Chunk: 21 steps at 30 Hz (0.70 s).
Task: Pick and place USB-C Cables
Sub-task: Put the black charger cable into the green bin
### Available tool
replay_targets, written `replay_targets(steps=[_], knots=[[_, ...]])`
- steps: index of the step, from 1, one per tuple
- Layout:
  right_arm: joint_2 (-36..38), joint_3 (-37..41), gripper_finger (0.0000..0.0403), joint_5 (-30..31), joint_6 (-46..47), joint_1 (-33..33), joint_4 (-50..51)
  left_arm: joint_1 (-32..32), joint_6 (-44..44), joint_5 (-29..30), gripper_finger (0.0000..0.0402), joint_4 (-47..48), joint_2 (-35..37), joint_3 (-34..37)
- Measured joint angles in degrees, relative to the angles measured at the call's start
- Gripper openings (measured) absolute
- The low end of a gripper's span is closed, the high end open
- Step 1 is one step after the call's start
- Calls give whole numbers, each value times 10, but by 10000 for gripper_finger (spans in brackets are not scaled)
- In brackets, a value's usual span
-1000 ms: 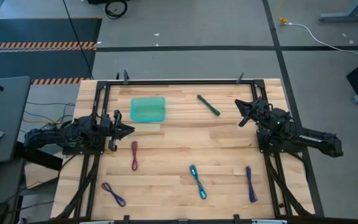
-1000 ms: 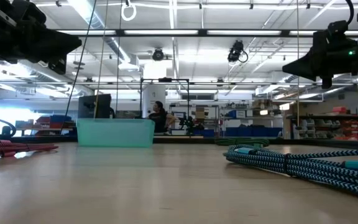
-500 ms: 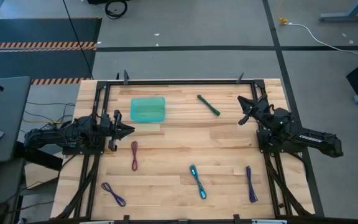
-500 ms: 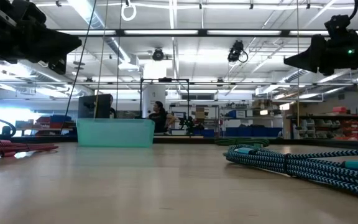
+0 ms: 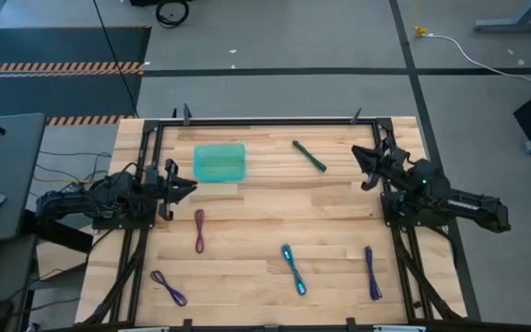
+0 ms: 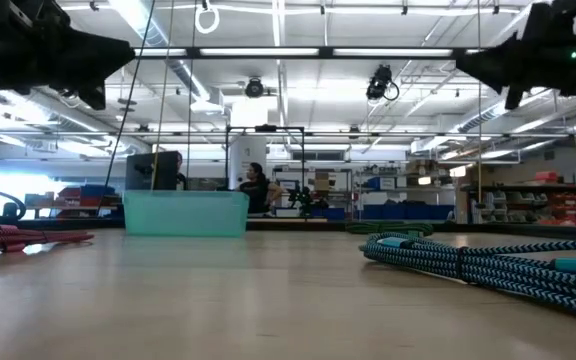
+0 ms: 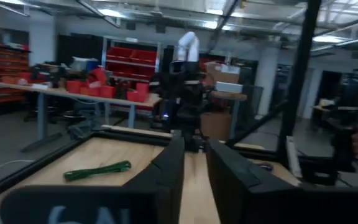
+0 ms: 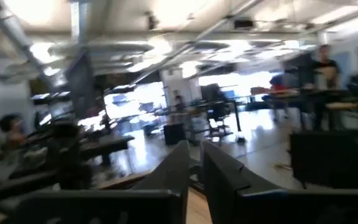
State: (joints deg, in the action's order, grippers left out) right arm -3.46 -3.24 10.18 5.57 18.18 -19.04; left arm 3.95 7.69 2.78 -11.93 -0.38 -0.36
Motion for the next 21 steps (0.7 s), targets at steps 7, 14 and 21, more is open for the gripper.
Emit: replay_targets(steps=[7, 14, 21], knots=[[-214, -189, 147, 21, -2, 21, 167, 1, 7, 95, 202, 66, -34, -40], [-505, -451, 193, 21, 40, 56, 508, 1, 81, 180, 266, 265, -140, -193], [-704, -558, 188, -54, 50, 86, 603, 1, 130, 231, 252, 358, -264, -291]])
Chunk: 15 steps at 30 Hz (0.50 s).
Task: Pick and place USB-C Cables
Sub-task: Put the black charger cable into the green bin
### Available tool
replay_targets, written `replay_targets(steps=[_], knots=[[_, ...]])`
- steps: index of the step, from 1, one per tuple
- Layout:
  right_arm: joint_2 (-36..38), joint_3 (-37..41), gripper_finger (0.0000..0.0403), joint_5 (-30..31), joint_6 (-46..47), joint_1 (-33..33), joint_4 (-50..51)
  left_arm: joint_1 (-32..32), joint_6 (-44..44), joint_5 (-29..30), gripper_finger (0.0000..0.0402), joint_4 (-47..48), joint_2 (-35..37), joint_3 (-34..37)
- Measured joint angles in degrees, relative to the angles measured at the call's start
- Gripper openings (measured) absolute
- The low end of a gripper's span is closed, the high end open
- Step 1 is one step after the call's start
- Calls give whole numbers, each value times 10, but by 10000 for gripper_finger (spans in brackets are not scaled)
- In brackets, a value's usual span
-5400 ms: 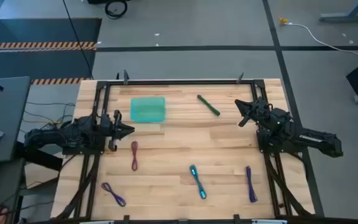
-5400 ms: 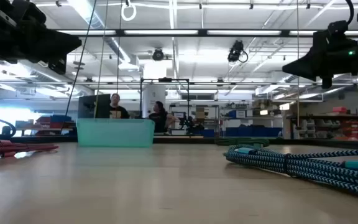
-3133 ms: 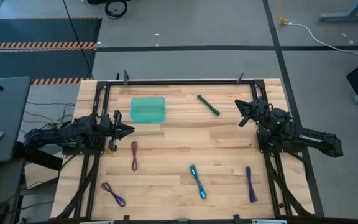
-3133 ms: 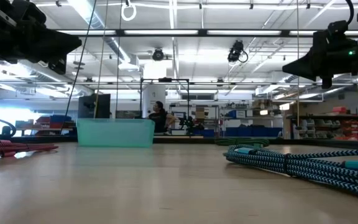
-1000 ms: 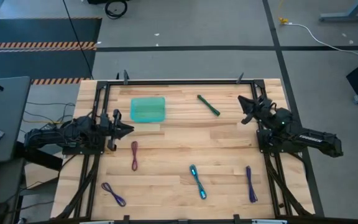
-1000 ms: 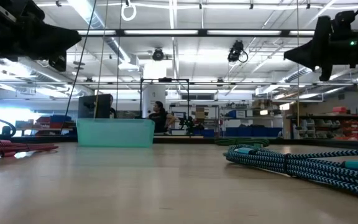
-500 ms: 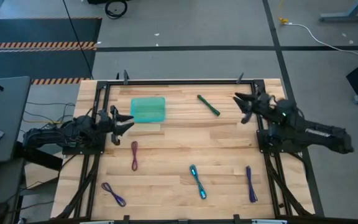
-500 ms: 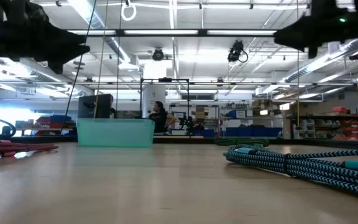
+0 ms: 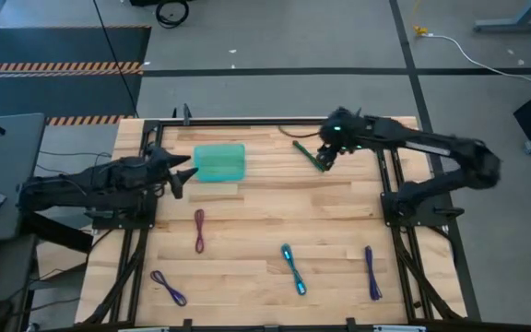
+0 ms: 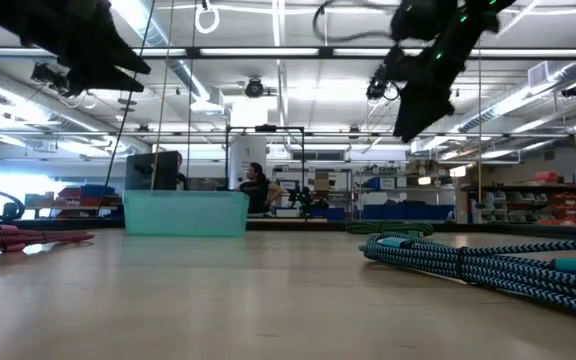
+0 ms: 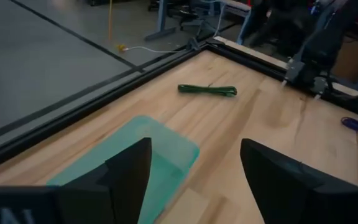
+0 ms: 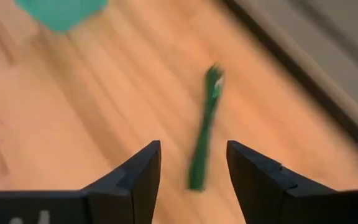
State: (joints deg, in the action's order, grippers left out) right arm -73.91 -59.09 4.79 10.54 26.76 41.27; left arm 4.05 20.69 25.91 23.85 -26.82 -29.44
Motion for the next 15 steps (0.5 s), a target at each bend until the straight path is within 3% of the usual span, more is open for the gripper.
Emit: replay_targets(steps=[7, 15], knots=[[-146, -1, 183, 0, 0, 5, 23, 0, -64, 24, 231, -89, -84, -1], [-221, -1, 183, 3, 13, 7, -2, 0, -67, 24, 227, -90, -99, -1]])
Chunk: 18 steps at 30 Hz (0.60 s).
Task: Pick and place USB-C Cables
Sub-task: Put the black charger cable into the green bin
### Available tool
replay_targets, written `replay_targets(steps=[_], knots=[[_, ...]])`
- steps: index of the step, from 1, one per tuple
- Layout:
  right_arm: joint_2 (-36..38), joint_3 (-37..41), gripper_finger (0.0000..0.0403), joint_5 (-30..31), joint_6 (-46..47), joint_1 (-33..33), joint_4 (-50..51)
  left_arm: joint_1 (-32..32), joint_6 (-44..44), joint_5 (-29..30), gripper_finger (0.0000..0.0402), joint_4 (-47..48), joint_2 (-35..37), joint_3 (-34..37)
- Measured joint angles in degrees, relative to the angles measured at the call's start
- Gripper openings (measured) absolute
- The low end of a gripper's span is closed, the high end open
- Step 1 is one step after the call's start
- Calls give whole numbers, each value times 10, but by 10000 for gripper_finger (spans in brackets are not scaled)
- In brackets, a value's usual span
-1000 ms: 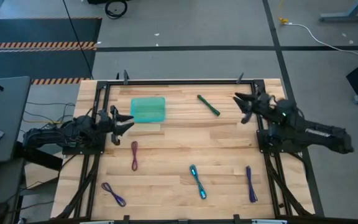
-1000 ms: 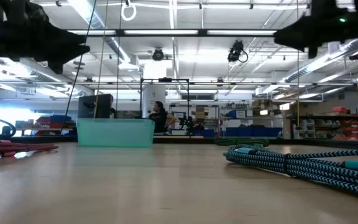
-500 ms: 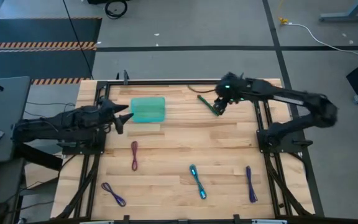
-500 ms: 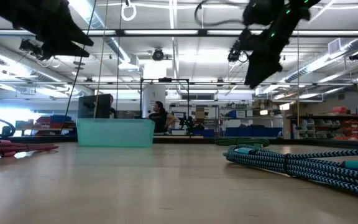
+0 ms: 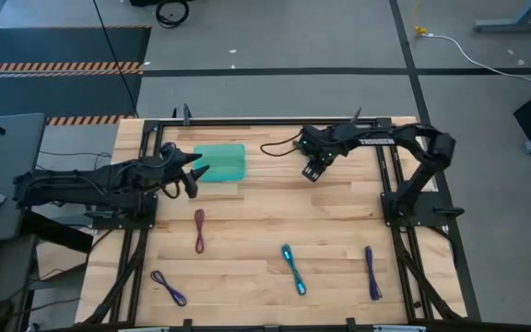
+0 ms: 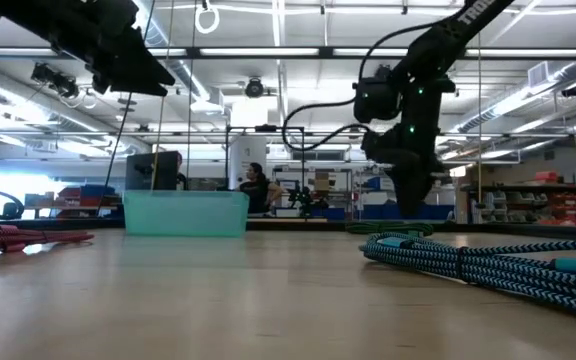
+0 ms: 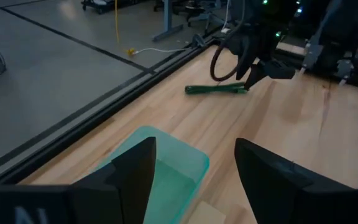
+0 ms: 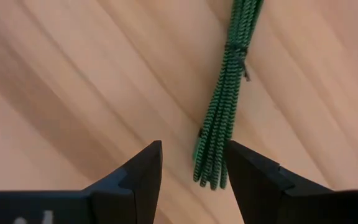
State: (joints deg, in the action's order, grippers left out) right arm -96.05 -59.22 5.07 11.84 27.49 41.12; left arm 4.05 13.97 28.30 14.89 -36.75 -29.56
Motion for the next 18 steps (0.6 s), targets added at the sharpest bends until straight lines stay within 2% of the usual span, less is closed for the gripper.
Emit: replay_targets(steps=[11, 18], knots=[[-24, 0, 175, 69, -14, 8, -52, -2, 40, 0, 227, 47, 0, 0], [-45, 2, 152, 61, -23, 20, -59, -2, 50, -1, 227, 48, 0, 0]])
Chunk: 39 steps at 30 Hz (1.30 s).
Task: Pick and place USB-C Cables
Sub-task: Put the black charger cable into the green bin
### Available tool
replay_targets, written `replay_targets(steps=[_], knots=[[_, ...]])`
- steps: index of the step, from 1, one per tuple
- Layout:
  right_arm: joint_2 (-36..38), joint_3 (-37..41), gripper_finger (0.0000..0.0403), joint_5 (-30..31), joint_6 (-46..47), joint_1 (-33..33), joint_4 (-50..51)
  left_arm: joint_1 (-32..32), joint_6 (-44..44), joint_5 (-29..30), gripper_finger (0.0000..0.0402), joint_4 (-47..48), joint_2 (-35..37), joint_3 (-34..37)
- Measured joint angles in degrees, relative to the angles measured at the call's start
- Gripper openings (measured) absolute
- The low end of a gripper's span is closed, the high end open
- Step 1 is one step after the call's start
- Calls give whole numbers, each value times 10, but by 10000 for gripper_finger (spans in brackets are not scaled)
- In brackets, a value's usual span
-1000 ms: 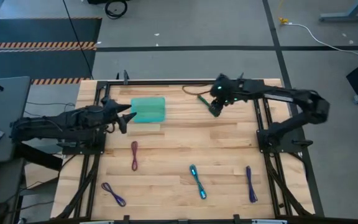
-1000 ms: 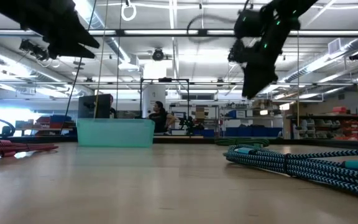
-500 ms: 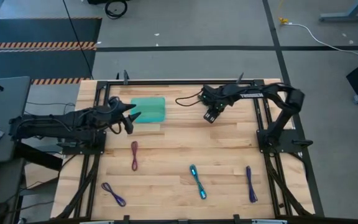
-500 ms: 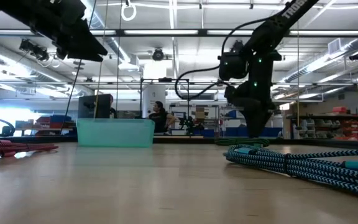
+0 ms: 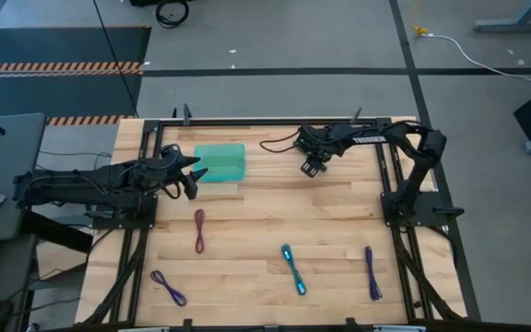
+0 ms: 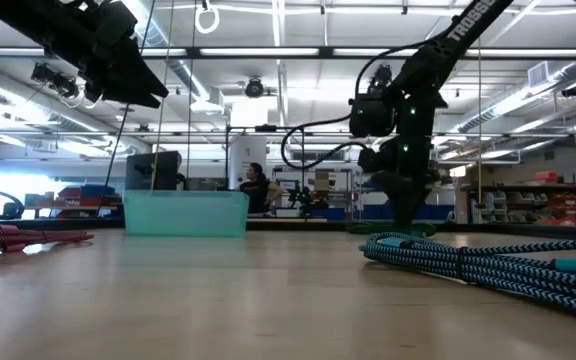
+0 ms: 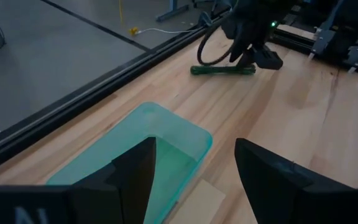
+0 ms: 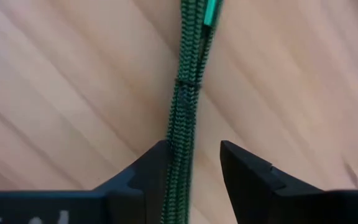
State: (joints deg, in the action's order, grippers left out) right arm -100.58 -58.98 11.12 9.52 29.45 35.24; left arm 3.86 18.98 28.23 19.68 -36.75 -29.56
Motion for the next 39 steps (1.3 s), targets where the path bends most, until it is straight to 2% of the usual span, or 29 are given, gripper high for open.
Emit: replay_targets(steps=[9, 12, 16, 22, 27, 32, 39], knots=[[-26, -2, 134, 0, -19, -6, -2, 0, 3, 0, 227, 1, 0, 0], [-18, 0, 101, 10, -38, -11, -3, 0, 4, 0, 227, 1, 0, 0], [-4, 0, 21, 17, -67, -16, -12, 0, 4, 0, 227, 4, 0, 0], [6, -12, 16, 11, -78, -32, -18, 0, 4, 0, 227, 20, 0, 0], [45, -71, 16, 15, -110, -86, -65, 0, 4, 0, 227, 25, 0, 0], [48, -161, 16, 23, -187, -151, -100, 0, -9, 0, 227, 18, 1, 0], [-34, -295, 16, 6, -248, -184, -114, -13, -64, 1, 227, 2, 33, -1]])
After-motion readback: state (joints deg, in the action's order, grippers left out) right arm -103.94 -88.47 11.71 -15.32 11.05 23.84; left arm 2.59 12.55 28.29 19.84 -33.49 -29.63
